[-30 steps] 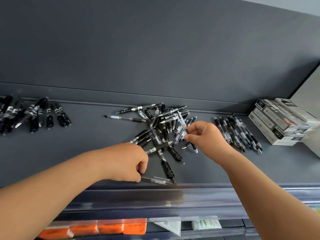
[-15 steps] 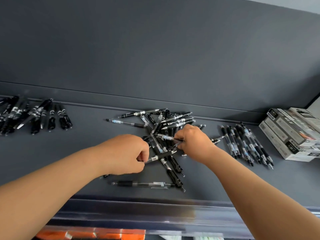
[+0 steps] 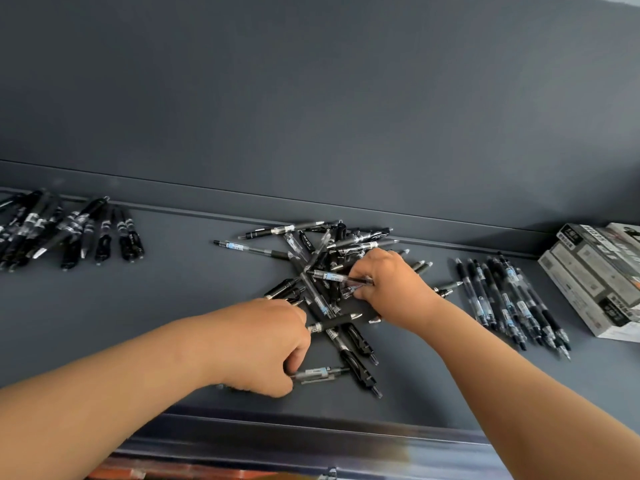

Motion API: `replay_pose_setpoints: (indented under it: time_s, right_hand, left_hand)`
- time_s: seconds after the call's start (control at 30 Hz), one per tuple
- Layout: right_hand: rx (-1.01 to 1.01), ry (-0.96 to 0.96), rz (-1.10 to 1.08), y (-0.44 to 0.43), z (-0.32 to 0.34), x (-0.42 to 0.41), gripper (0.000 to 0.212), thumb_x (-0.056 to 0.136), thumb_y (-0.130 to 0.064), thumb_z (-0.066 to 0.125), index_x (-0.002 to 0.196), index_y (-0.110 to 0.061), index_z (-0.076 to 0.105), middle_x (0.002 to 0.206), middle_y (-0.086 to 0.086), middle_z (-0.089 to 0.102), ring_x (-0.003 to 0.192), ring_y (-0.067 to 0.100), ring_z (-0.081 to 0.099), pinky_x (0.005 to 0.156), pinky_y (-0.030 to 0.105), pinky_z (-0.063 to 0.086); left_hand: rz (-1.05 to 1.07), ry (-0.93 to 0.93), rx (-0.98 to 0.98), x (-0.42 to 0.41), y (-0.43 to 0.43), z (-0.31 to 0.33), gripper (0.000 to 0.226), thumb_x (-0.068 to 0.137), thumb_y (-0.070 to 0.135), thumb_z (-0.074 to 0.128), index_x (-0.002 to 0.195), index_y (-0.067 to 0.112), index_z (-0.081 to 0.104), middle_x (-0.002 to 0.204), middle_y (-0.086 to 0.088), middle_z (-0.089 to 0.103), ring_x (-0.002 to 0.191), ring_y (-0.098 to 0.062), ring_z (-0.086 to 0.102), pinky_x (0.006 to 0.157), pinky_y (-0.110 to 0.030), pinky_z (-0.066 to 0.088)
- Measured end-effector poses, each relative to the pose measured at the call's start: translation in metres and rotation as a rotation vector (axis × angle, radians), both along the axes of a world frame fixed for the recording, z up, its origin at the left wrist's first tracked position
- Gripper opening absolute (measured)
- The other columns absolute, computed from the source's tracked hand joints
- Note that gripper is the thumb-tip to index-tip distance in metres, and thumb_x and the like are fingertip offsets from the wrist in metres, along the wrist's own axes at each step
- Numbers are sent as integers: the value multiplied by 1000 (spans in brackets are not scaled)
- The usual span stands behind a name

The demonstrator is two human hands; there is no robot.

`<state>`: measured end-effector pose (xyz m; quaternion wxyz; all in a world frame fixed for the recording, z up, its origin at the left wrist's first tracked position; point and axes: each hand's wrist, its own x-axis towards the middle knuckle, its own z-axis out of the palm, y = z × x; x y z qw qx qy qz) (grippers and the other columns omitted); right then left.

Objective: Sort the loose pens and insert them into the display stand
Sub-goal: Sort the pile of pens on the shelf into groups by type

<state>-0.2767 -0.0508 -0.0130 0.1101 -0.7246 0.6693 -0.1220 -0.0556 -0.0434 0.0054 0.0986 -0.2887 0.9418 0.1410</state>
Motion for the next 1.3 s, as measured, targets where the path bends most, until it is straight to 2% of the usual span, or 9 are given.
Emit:
replay_pose_setpoints:
  time_s: [0.17,0.3,0.43,0.53,0.7,0.83,0.97,1.13,1.3]
  right_hand:
    - [-68,-364,-42,-2,13,5,11,85,-10,66,87,-21,66,77,-4,62,66,10,50,60,18,40]
    - [-136,-506,-51,-11,23,17,10,90,-13,61,93,-22,63,65,-15,55,52,-2,47,56,12,37]
    - [-108,-408,-39,-20,25,36,11,93,-17,55,104,-17,58,70,-12,53,66,9,54,60,22,40]
    - [-5,-278,-59,-26,21,49,8,87,-19,61,91,-15,55,76,-3,55,72,18,53,61,26,39]
    - [113,-12,-130,-31,14,60,20,82,-15,55,66,-15,44,66,-1,48,69,23,51,51,25,35]
    - [159,118,-144,-32,15,73,27,81,-27,65,68,-16,44,70,-3,49,71,21,52,51,25,32]
    - [205,144,-163,-34,16,81,12,82,-18,60,76,-13,51,73,0,52,73,23,55,48,22,33]
    - [310,-313,-311,-35,26,73,22,76,-18,67,73,-11,47,63,2,45,53,17,42,48,22,33]
    - [329,-686,-358,-29,34,69,12,78,-17,70,81,-17,59,74,2,61,61,13,48,45,22,32]
  left_hand:
    - [153,106,100,0,-8,13,7,72,26,62,77,25,65,83,14,52,82,-5,54,77,-30,50]
    - [422,337,147,7,-47,34,6,74,19,67,74,24,64,69,9,63,57,-6,55,57,-24,47]
    - [601,383,-83,20,-86,32,5,80,19,63,83,23,60,81,8,62,72,-12,57,63,-27,44]
    - [625,322,-207,18,-101,20,10,82,16,57,90,22,58,89,7,58,86,-18,53,68,-29,40]
    - [592,236,-228,14,-115,-4,18,82,10,53,93,24,53,98,2,60,91,-22,52,72,-33,45]
    - [557,215,-214,20,-121,-17,28,86,12,55,111,26,56,108,3,59,106,-20,50,82,-31,44]
    - [431,144,-254,27,-128,-22,40,89,16,56,127,27,55,102,6,50,111,-20,43,88,-30,40]
    - [361,128,-263,32,-132,-20,41,90,19,56,129,31,49,125,6,47,122,-20,32,97,-33,32]
    - [316,28,-247,36,-140,-19,42,93,34,55,133,32,45,125,5,49,125,-21,33,104,-36,27]
